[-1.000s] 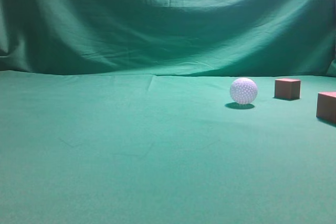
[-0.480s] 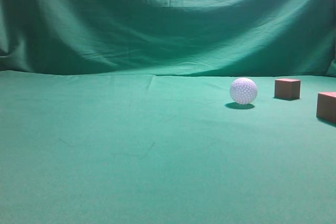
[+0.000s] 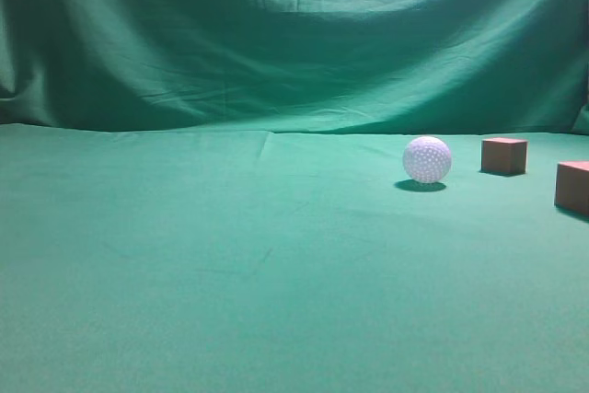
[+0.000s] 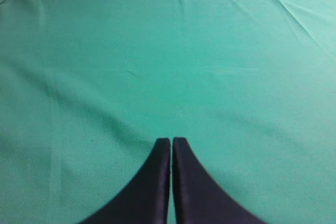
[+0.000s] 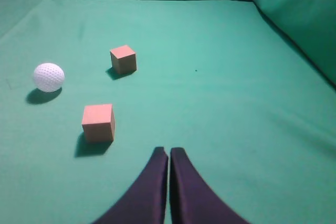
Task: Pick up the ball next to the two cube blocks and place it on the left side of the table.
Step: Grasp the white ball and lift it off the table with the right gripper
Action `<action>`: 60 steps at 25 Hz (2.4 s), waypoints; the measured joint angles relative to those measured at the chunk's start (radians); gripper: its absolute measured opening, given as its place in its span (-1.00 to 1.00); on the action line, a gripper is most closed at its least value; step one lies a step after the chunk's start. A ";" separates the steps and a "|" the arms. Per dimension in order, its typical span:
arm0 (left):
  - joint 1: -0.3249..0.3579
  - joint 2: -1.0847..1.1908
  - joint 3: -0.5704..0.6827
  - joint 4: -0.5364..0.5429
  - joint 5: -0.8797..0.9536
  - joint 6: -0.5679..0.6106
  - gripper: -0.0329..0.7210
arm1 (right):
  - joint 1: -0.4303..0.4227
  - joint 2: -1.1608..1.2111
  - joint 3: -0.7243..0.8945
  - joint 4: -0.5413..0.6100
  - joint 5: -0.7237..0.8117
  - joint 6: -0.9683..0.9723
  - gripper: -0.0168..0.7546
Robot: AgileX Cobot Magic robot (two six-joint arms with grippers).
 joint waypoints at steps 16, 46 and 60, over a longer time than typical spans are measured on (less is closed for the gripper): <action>0.000 0.000 0.000 0.000 0.000 0.000 -0.91 | 0.000 0.116 -0.279 0.062 -0.215 0.024 -0.96; 0.000 0.000 0.000 0.000 0.000 0.000 -0.91 | 0.288 1.572 -1.012 0.279 0.142 -0.397 -0.36; 0.000 0.000 0.000 0.000 0.000 0.000 -0.91 | 0.331 1.937 -1.225 0.281 0.130 -0.416 0.43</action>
